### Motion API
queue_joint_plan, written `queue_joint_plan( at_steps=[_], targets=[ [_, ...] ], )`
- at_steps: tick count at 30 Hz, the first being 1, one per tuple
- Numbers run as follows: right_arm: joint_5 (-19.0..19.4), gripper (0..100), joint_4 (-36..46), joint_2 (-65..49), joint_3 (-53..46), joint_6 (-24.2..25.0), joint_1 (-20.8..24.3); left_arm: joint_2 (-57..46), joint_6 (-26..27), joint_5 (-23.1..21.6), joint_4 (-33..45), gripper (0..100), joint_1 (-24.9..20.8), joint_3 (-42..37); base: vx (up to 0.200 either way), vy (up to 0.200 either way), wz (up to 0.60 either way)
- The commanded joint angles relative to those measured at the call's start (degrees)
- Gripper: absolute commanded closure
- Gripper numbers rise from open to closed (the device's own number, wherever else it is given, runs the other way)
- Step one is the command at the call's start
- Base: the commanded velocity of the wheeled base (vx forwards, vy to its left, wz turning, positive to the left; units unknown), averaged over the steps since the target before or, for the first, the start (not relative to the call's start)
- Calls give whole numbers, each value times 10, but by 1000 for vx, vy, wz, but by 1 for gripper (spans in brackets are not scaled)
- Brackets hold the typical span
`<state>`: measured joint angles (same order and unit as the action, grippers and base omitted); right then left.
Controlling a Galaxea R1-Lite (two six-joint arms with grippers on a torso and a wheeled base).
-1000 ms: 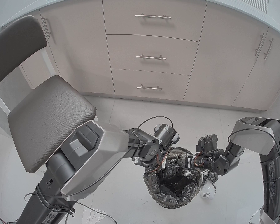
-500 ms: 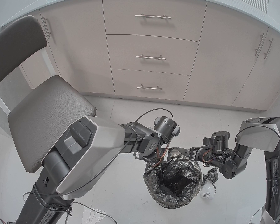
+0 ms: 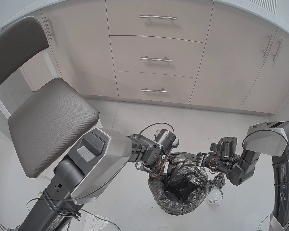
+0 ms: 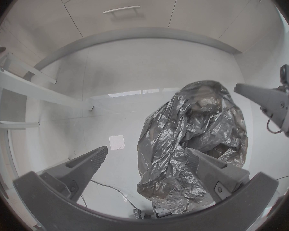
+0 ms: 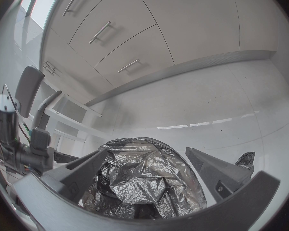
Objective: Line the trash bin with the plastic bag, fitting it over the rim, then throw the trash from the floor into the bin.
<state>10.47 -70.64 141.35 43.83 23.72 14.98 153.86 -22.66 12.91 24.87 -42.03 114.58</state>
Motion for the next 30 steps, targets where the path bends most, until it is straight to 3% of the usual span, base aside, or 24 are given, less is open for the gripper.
queue_joint_plan(
  at_steps=[1, 9, 23, 30],
  targets=[
    [0, 0, 0, 2, 3, 0, 0, 24, -7, 0, 4, 0, 5, 0, 0, 0, 0],
    [-1, 0, 0, 5, 4, 0, 0, 13, -50, -6, 5, 0, 9, 0, 0, 0, 0],
    [-1, 0, 0, 5, 5, 0, 0, -15, -142, -65, 5, 0, 9, 0, 0, 0, 0],
    [0, 0, -1, 4, 6, 0, 0, -3, -143, -70, 0, 0, 11, 0, 0, 0, 0]
  ],
)
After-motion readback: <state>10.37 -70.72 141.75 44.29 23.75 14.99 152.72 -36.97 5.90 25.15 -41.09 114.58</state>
